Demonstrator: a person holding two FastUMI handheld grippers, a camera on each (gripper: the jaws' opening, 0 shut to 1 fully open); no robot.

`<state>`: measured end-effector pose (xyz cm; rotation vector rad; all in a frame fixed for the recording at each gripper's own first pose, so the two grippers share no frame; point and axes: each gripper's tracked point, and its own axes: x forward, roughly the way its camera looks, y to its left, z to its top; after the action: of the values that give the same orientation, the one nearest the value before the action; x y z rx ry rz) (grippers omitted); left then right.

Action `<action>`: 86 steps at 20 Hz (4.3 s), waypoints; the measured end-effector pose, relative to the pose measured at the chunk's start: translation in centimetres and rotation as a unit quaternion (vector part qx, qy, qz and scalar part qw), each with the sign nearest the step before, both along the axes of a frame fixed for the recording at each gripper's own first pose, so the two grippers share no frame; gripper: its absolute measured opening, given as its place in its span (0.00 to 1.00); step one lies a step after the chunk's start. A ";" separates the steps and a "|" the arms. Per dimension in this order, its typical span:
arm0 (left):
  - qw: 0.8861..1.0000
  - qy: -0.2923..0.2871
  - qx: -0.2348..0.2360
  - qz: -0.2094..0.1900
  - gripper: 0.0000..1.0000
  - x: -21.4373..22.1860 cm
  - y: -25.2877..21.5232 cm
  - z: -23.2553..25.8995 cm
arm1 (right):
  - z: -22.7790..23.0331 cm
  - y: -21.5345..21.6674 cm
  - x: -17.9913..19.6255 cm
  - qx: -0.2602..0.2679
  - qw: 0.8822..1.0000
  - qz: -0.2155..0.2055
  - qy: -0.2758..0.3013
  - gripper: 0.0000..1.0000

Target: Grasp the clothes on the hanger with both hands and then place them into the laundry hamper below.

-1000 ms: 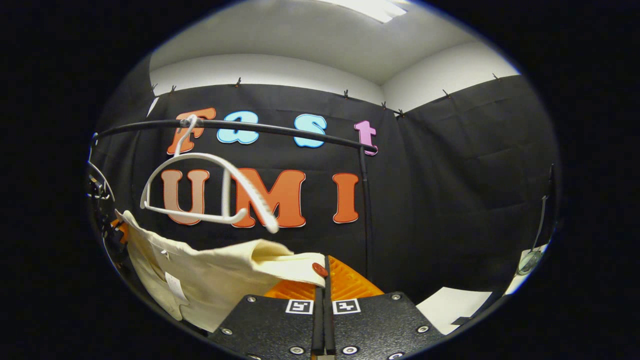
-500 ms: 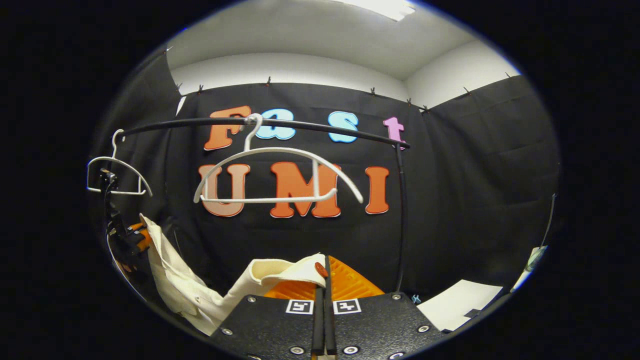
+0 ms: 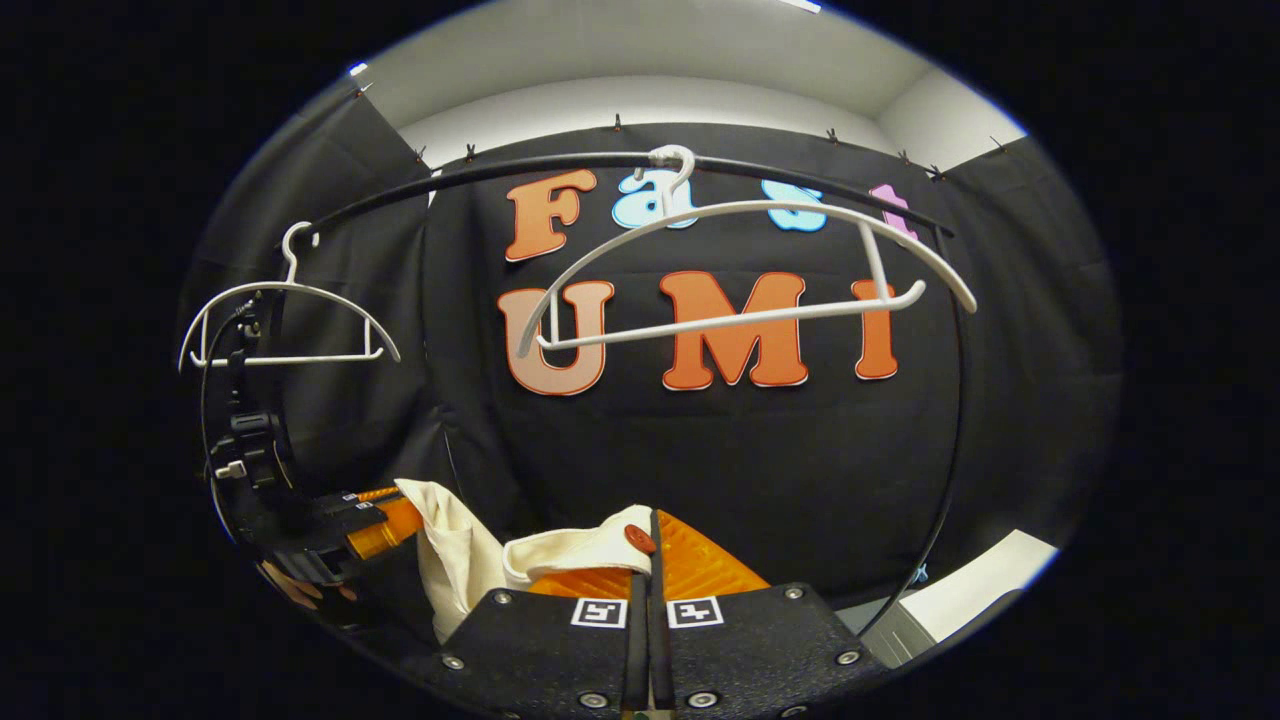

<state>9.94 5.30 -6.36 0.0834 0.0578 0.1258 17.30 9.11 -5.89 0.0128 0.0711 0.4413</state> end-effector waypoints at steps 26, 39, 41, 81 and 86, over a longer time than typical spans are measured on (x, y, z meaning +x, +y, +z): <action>0.896 0.424 -0.120 0.060 0.98 -14.6 2.6 -31.4 | -33.9 1.2 -7.6 -0.062 0.927 -0.029 0.368 0.93; 0.969 0.220 -0.105 0.026 0.98 -14.7 0.2 -11.6 | -18.2 -3.0 -11.9 -0.015 0.971 -0.067 0.228 0.94; 0.978 0.182 -0.103 0.018 0.95 -14.6 -0.4 -7.8 | -14.1 -4.0 -12.4 -0.005 0.978 -0.077 0.194 0.95; 0.994 -0.100 -0.032 -0.021 0.97 -13.6 -5.3 17.8 | 13.7 -13.5 -16.1 0.036 0.983 -0.163 -0.073 0.94; 0.995 -0.097 -0.028 -0.021 0.97 -13.1 -5.5 17.4 | 12.8 -13.5 -15.5 0.035 0.984 -0.164 -0.062 0.94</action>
<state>-3.16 -0.17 11.07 0.0161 -0.1343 0.0896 1.77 -4.43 6.87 0.0656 -0.0686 0.1142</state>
